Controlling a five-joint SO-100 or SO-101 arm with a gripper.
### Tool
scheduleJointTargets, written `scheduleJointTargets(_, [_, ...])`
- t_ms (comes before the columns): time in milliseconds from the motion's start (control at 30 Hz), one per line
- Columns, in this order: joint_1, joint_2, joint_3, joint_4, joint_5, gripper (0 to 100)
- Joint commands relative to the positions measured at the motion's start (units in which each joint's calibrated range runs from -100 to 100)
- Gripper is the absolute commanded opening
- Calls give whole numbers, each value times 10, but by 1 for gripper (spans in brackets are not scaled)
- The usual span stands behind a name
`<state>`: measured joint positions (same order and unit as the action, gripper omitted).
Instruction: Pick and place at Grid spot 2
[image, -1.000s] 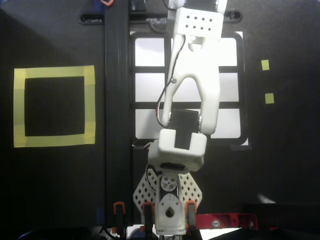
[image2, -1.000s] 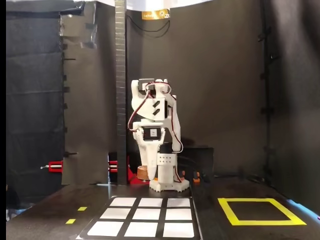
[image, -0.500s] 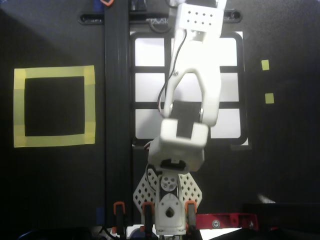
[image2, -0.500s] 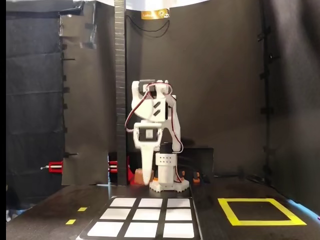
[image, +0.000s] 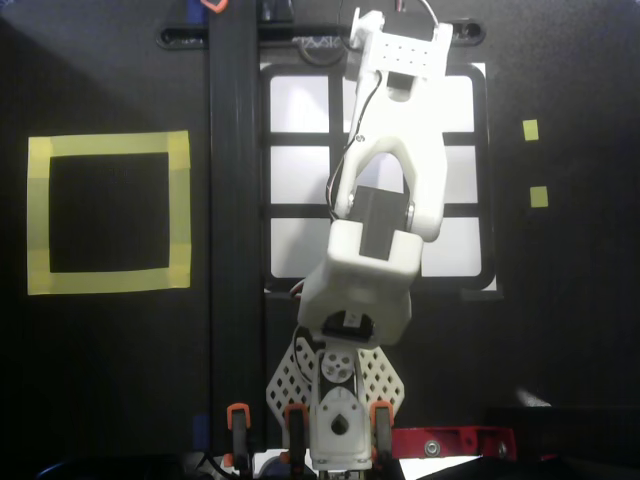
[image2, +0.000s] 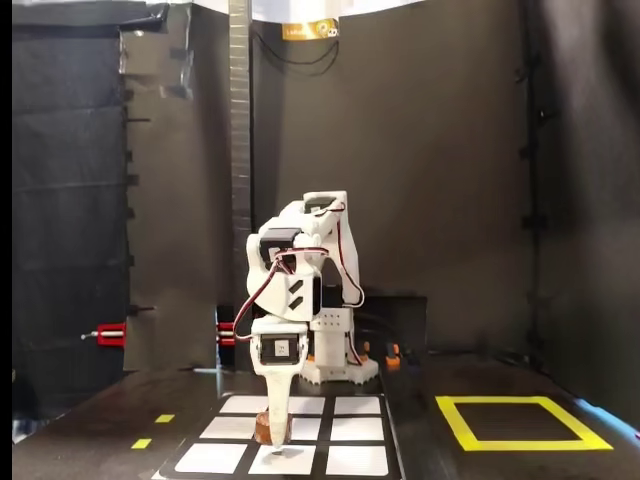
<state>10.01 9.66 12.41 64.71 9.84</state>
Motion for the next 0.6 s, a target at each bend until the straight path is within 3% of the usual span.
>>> scheduleJointTargets(0, [-3, 6, 11, -17, 1, 12])
scheduleJointTargets(333, [-17, 32, 12, -31, 1, 14])
scheduleJointTargets(567, [-14, 26, 12, -26, 10, 31])
